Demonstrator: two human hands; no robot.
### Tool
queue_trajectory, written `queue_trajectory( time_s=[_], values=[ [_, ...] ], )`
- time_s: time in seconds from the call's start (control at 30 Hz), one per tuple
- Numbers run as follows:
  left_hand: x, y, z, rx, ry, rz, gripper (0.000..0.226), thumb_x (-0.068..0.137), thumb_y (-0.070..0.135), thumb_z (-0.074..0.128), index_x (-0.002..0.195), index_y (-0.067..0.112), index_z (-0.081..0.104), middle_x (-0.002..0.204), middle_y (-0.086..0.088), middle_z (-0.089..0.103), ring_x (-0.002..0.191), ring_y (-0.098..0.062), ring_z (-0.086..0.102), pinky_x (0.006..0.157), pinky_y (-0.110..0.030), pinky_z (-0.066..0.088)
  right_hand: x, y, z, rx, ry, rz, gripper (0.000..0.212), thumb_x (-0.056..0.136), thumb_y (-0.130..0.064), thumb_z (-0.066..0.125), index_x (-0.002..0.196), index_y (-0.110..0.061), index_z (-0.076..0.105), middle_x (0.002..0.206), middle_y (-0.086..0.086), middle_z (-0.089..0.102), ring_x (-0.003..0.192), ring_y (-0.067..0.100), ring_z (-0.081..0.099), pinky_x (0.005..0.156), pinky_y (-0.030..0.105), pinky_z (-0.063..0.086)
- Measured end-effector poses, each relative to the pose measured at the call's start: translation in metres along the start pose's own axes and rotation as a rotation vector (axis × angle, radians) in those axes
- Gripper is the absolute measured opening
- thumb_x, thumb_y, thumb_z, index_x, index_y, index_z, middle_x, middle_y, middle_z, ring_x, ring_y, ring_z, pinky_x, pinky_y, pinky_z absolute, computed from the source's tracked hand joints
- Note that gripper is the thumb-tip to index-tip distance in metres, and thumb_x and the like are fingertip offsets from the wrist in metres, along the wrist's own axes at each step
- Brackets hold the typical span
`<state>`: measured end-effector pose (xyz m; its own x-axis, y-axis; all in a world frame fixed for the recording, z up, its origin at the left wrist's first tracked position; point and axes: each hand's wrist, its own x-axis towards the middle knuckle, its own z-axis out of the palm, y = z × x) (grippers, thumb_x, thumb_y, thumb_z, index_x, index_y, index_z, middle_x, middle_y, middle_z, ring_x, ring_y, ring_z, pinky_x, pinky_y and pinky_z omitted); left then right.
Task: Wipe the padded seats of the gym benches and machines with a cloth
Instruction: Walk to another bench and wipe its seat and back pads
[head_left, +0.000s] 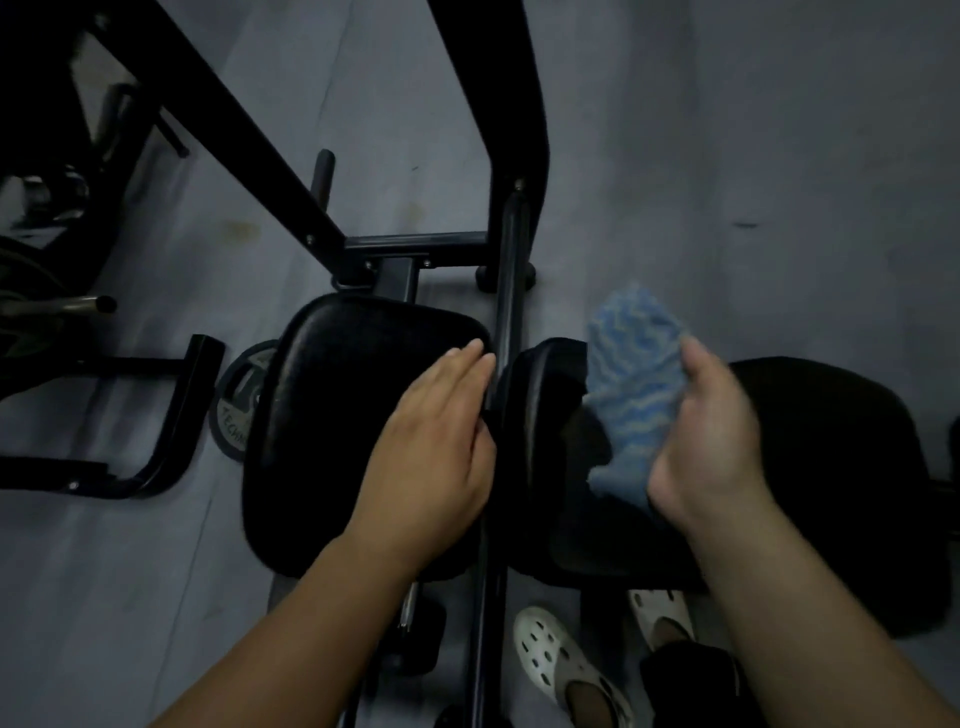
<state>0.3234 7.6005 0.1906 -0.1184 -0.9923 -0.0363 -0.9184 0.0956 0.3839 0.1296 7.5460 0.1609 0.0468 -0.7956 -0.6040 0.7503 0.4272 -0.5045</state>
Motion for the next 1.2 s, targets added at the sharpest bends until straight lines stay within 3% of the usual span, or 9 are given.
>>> queue_trajectory(
  time_s=[0.07, 0.1, 0.17, 0.27, 0.47, 0.7, 0.9, 1.1, 1.2],
  values=[
    [0.007, 0.009, 0.015, -0.004, -0.034, 0.005, 0.06, 0.09, 0.016, 0.042, 0.15, 0.013, 0.04, 0.159, -0.001, 0.034, 0.148, -0.012, 0.024, 0.119, -0.015, 0.008, 0.011, 0.025, -0.003, -0.733, -0.024, -0.197, 0.039, 0.106, -0.045, 0.035, 0.101, -0.026, 0.068, 0.102, -0.008, 0.073, 0.09, 0.008, 0.067, 0.083, 0.026, 0.051],
    [0.01, 0.011, 0.021, 0.006, -0.054, 0.014, 0.062, 0.088, 0.015, 0.041, 0.15, 0.012, 0.039, 0.159, -0.001, 0.033, 0.148, -0.013, 0.025, 0.12, -0.019, 0.012, 0.011, 0.048, -0.017, -1.163, -0.186, -0.336, 0.037, 0.107, -0.045, 0.031, 0.123, -0.033, 0.063, 0.136, -0.007, 0.061, 0.121, 0.011, 0.058, 0.103, 0.034, 0.044],
    [0.014, 0.013, 0.031, 0.026, -0.1, 0.037, 0.065, 0.087, 0.016, 0.038, 0.151, 0.012, 0.037, 0.16, -0.002, 0.032, 0.148, -0.014, 0.024, 0.121, -0.027, 0.018, 0.01, 0.093, -0.056, -1.686, -0.39, -0.643, 0.05, 0.106, -0.04, 0.024, 0.156, -0.033, 0.025, 0.167, -0.002, 0.011, 0.154, 0.021, 0.009, 0.123, 0.046, 0.011],
    [0.018, 0.012, 0.04, 0.059, -0.157, 0.068, 0.065, 0.088, 0.022, 0.026, 0.151, 0.011, 0.037, 0.16, -0.003, 0.032, 0.149, -0.016, 0.025, 0.121, -0.031, 0.023, -0.006, 0.097, -0.104, -1.607, -0.524, -0.697, 0.054, 0.107, -0.046, 0.021, 0.159, -0.032, 0.012, 0.168, -0.003, 0.007, 0.155, 0.018, 0.004, 0.124, 0.041, 0.004],
    [0.025, 0.005, 0.057, 0.289, -0.231, 0.148, 0.065, 0.082, 0.015, 0.03, 0.142, 0.002, 0.051, 0.151, -0.014, 0.045, 0.142, -0.028, 0.039, 0.114, -0.043, 0.038, 0.072, 0.064, -0.062, -1.754, -0.104, -0.533, 0.067, 0.097, -0.054, 0.0, 0.158, -0.026, 0.003, 0.167, -0.005, -0.003, 0.153, 0.012, -0.009, 0.125, 0.042, 0.0],
    [0.018, 0.003, 0.058, 0.387, -0.223, 0.177, 0.055, 0.083, 0.02, 0.038, 0.133, 0.008, 0.058, 0.153, -0.012, 0.044, 0.145, -0.027, 0.034, 0.119, -0.043, 0.023, 0.014, 0.074, -0.126, -1.827, -0.47, -0.698, 0.056, 0.106, -0.049, 0.02, 0.157, -0.026, 0.019, 0.164, 0.002, 0.023, 0.152, 0.026, 0.019, 0.123, 0.038, 0.006],
    [0.021, 0.007, 0.062, 0.483, -0.252, 0.161, 0.057, 0.09, 0.029, 0.036, 0.143, 0.014, 0.051, 0.157, -0.006, 0.039, 0.148, -0.023, 0.03, 0.12, -0.047, 0.022, 0.082, 0.059, -0.074, -1.789, -0.025, -0.547, 0.067, 0.1, -0.049, 0.009, 0.159, -0.018, 0.016, 0.168, 0.004, 0.007, 0.155, 0.022, 0.0, 0.125, 0.045, 0.003],
    [0.02, 0.014, 0.072, 0.499, -0.216, 0.154, 0.058, 0.093, 0.033, 0.038, 0.145, 0.009, 0.049, 0.156, -0.01, 0.038, 0.147, -0.025, 0.032, 0.118, -0.05, 0.025, -0.008, 0.082, -0.147, -1.821, -0.456, -0.584, 0.055, 0.106, -0.05, 0.011, 0.148, -0.024, 0.036, 0.154, 0.007, 0.041, 0.148, 0.033, 0.028, 0.119, 0.05, 0.018],
    [0.018, 0.018, 0.079, 0.486, -0.201, 0.171, 0.058, 0.094, 0.032, 0.041, 0.146, 0.007, 0.046, 0.157, -0.013, 0.036, 0.147, -0.027, 0.032, 0.119, -0.049, 0.027, 0.041, 0.062, -0.143, -1.825, -0.113, -0.515, 0.064, 0.104, -0.05, 0.006, 0.155, -0.02, 0.029, 0.163, 0.011, 0.027, 0.152, 0.028, 0.016, 0.122, 0.048, 0.015]
  ],
)
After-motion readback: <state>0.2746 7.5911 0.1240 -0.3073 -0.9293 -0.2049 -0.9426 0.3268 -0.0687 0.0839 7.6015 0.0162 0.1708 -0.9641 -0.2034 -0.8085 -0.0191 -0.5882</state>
